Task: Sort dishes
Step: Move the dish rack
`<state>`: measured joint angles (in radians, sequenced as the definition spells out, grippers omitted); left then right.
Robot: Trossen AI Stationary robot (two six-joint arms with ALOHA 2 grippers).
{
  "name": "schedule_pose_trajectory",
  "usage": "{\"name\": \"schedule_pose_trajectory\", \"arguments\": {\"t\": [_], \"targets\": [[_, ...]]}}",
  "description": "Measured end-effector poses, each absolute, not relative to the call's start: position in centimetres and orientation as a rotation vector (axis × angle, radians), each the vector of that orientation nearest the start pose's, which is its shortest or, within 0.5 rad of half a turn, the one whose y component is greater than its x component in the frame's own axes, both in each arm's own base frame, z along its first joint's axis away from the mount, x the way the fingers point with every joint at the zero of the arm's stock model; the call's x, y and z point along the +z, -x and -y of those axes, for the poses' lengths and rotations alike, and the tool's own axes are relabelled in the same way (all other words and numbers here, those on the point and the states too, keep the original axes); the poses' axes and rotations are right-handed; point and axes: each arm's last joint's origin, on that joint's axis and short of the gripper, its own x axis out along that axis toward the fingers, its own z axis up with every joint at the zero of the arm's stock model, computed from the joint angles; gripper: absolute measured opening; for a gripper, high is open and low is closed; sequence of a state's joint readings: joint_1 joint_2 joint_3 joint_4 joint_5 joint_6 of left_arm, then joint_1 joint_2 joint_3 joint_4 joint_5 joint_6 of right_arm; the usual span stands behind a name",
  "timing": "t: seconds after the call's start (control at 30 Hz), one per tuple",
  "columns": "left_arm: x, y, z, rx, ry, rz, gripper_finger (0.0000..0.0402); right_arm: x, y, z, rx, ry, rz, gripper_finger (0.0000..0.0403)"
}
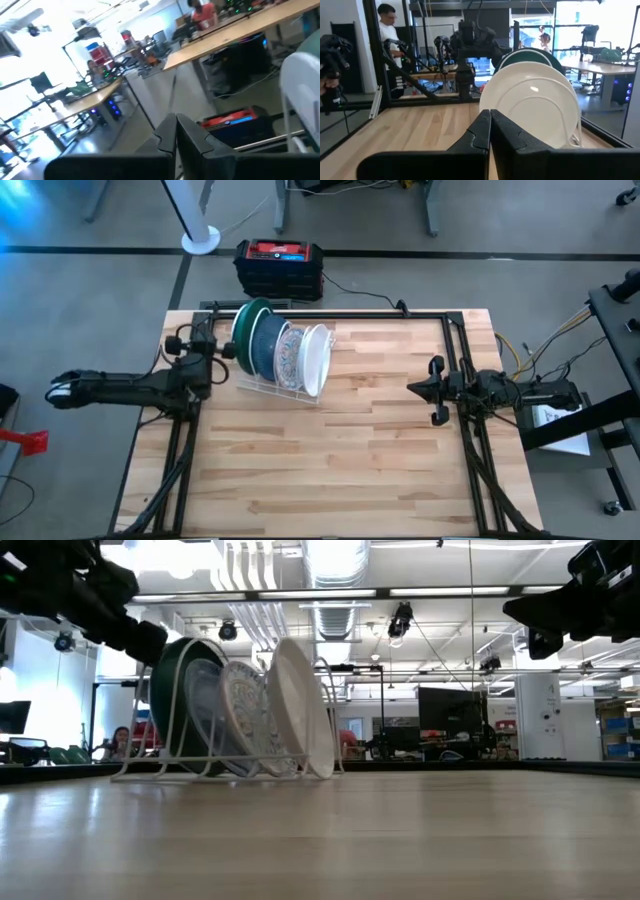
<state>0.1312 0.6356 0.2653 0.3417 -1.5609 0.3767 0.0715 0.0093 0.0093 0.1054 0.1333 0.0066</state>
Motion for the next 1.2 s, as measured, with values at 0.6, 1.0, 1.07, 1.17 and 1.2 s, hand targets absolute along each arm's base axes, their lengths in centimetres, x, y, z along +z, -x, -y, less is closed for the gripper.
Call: {"name": "schedule_pose_trajectory", "arguments": {"t": [0.6, 1.0, 1.07, 1.17, 1.2], "targets": [[28.7, -13.3, -4.4, 1.357, -0.187, -0.163, 0.0000, 17.1, -9.7, -0.2, -0.095, -0.040, 0.057, 0.0000], [28.1, -10.4, -4.7, 1.336, 0.313, -0.301, 0.0000, 17.1, -9.7, -0.2, -0.096, -0.042, 0.056, 0.0000], [27.6, -10.7, -4.7, 1.294, 0.342, -0.314, 0.0000, 17.1, -9.7, -0.2, -0.096, -0.042, 0.056, 0.0000], [27.3, -11.2, -4.7, 1.216, 0.375, -0.331, 0.0000, 17.1, -9.7, -0.2, -0.096, -0.042, 0.056, 0.0000], [27.2, -11.3, -4.7, 1.201, 0.386, -0.328, 0.0000, 17.1, -9.7, -0.2, -0.096, -0.042, 0.056, 0.0000]]}}
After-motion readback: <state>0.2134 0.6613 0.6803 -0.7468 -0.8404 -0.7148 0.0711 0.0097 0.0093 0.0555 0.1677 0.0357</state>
